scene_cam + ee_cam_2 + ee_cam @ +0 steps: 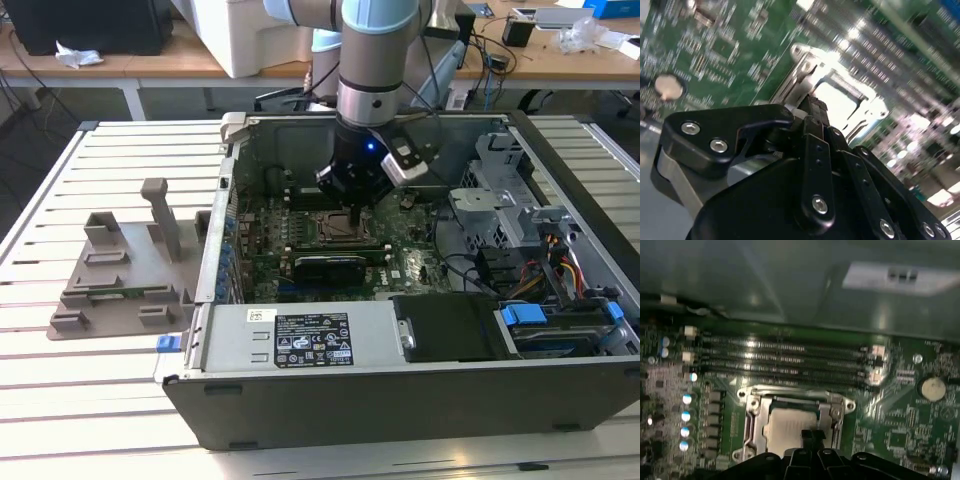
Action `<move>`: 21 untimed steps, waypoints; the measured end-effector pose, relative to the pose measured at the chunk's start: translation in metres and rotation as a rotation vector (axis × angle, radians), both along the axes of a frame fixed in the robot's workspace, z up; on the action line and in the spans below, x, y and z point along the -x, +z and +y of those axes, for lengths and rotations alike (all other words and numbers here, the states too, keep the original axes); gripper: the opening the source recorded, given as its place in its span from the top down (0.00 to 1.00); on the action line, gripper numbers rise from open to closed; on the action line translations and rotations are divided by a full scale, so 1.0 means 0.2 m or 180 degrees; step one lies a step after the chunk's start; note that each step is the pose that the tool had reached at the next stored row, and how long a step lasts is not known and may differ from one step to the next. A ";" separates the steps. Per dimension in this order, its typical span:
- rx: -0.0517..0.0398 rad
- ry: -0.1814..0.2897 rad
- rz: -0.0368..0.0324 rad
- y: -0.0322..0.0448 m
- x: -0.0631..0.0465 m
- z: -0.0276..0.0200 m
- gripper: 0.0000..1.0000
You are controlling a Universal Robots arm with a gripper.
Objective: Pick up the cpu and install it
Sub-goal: 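Install the first cpu locking lever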
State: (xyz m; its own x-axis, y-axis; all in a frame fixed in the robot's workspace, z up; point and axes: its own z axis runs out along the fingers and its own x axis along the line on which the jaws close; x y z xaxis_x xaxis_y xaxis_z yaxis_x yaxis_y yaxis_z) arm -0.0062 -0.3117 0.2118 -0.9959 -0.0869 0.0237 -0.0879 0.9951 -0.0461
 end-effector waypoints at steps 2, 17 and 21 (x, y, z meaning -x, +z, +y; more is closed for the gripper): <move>0.0001 0.0000 0.0000 0.005 0.00 -0.009 0.89; 0.0000 0.0000 0.0000 0.303 0.00 -0.010 0.89; 0.0000 0.0000 0.0000 0.303 0.00 -0.010 0.89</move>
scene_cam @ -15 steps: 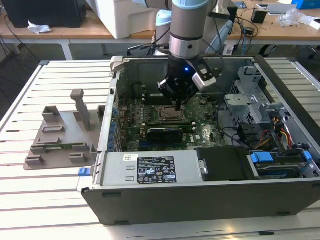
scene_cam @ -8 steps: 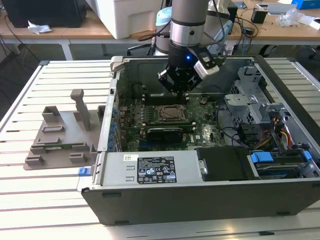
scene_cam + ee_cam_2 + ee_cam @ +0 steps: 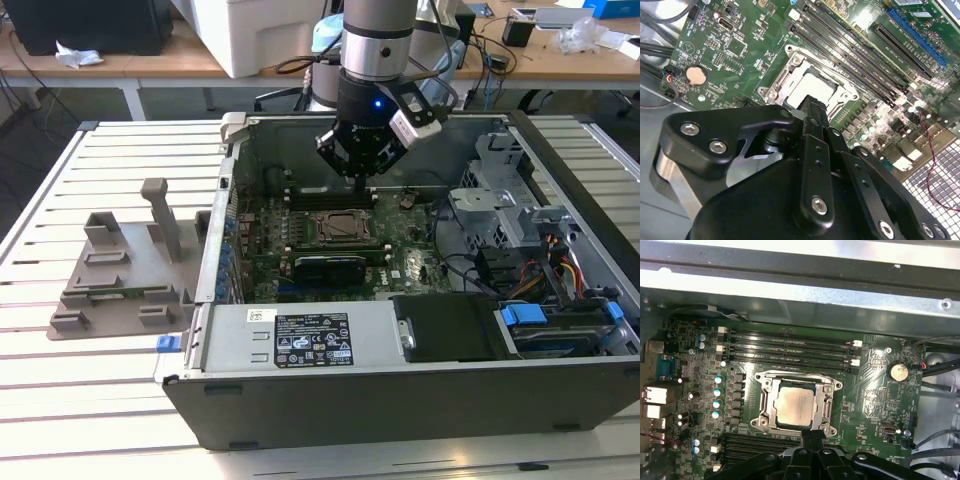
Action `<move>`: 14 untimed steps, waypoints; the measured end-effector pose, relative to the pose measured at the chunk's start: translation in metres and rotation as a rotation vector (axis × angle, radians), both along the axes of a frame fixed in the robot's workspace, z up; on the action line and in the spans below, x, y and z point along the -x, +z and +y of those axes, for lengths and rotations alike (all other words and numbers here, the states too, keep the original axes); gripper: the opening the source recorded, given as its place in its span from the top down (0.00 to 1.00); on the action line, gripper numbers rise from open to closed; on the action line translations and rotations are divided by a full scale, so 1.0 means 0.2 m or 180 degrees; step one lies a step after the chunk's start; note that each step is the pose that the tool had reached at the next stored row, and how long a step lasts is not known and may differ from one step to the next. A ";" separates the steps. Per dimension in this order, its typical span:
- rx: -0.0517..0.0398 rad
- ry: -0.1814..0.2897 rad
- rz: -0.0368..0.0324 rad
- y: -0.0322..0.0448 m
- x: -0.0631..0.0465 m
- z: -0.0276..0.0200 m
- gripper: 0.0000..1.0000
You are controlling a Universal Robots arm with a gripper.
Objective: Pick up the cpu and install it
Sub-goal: 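Install the first cpu locking lever, then install the second cpu locking lever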
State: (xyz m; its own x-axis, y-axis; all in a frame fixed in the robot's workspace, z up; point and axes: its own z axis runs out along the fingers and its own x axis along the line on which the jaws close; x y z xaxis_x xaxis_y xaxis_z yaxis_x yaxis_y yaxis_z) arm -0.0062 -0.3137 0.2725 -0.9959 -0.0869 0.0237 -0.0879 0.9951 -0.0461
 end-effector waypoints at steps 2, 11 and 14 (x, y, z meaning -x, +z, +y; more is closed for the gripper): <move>0.0000 0.0000 0.0000 0.000 0.00 0.000 0.89; -0.0030 0.0000 0.0000 -0.001 0.00 -0.036 0.89; -0.0089 0.0000 0.0000 -0.005 0.00 -0.120 0.89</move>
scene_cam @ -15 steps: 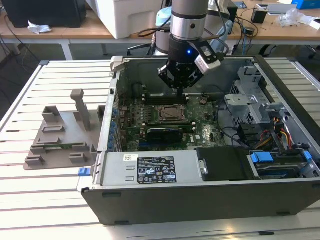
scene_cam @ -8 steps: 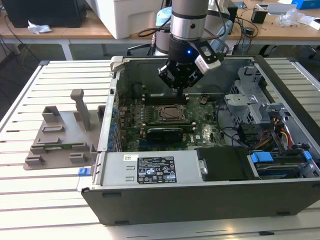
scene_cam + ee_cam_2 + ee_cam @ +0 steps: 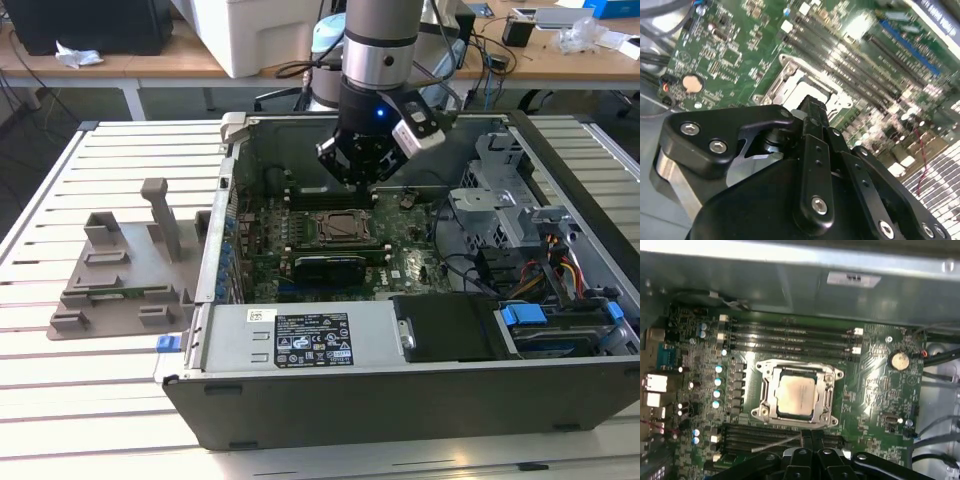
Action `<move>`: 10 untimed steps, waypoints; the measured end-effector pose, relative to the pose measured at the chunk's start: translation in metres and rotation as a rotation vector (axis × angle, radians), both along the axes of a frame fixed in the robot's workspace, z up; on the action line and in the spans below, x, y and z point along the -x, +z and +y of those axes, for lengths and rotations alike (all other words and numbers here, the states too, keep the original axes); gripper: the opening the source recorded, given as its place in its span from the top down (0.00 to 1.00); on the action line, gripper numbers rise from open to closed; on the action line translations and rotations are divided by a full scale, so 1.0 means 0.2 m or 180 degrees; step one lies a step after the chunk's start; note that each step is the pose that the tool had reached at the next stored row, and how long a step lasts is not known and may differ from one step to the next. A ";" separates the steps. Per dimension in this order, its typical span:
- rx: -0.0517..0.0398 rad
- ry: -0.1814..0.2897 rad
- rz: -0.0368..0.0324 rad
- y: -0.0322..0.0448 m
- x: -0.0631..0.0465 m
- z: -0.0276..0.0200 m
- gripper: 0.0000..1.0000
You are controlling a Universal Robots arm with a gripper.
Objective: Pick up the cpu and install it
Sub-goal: 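Install the second cpu locking lever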
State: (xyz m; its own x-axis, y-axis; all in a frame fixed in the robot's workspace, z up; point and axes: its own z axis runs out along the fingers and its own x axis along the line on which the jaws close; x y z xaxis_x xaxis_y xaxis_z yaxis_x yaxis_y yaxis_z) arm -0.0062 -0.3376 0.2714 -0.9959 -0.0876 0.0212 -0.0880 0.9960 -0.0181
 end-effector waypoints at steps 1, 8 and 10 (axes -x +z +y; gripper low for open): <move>-0.0024 0.0000 0.0000 -0.002 0.00 -0.018 0.89; -0.0416 0.0000 0.0000 -0.008 0.00 -0.087 0.89; -0.0479 -0.0001 0.0000 -0.010 0.00 -0.088 0.89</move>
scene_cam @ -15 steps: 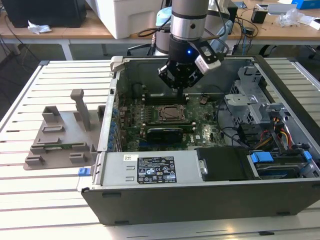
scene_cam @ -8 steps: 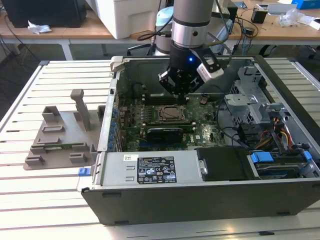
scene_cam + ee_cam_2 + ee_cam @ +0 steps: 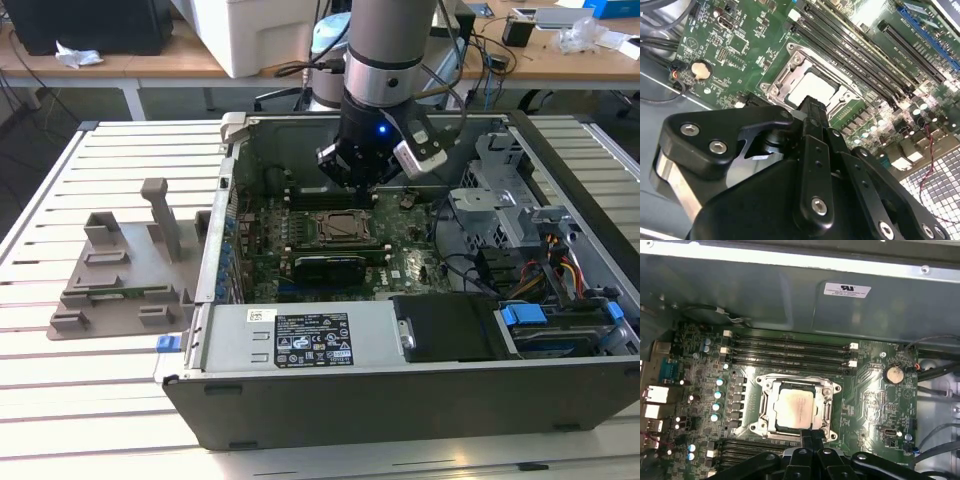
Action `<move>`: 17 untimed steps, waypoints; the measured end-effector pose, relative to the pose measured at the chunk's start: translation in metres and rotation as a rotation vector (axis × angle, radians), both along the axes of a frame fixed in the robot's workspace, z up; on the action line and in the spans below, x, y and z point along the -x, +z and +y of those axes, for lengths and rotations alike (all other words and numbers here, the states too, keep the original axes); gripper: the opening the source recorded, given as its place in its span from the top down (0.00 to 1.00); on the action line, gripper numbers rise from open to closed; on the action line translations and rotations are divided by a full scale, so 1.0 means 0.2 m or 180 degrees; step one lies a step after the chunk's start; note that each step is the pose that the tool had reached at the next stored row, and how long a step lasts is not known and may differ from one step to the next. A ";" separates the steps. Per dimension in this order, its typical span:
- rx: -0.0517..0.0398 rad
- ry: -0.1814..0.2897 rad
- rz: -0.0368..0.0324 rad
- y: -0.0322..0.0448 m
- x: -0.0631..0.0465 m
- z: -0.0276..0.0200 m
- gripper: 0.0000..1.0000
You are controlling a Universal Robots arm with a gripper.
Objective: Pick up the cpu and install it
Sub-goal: 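Install the second cpu locking lever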
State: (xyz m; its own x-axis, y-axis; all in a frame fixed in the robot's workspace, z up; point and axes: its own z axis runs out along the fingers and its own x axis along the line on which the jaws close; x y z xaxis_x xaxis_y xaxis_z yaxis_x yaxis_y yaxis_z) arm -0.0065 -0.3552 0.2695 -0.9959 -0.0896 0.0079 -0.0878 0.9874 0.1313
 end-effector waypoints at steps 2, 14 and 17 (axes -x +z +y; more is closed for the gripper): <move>0.0001 0.0001 0.0000 -0.014 0.00 -0.008 0.89; 0.0001 0.0000 0.0000 -0.108 0.02 -0.028 0.89; 0.0000 0.0001 0.0000 -0.120 0.03 -0.071 0.89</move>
State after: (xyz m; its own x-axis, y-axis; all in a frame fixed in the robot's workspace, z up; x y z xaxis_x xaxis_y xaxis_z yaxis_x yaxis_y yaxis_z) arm -0.0132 -0.3695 0.2455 -0.9959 -0.0898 0.0079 -0.0880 0.9874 0.1312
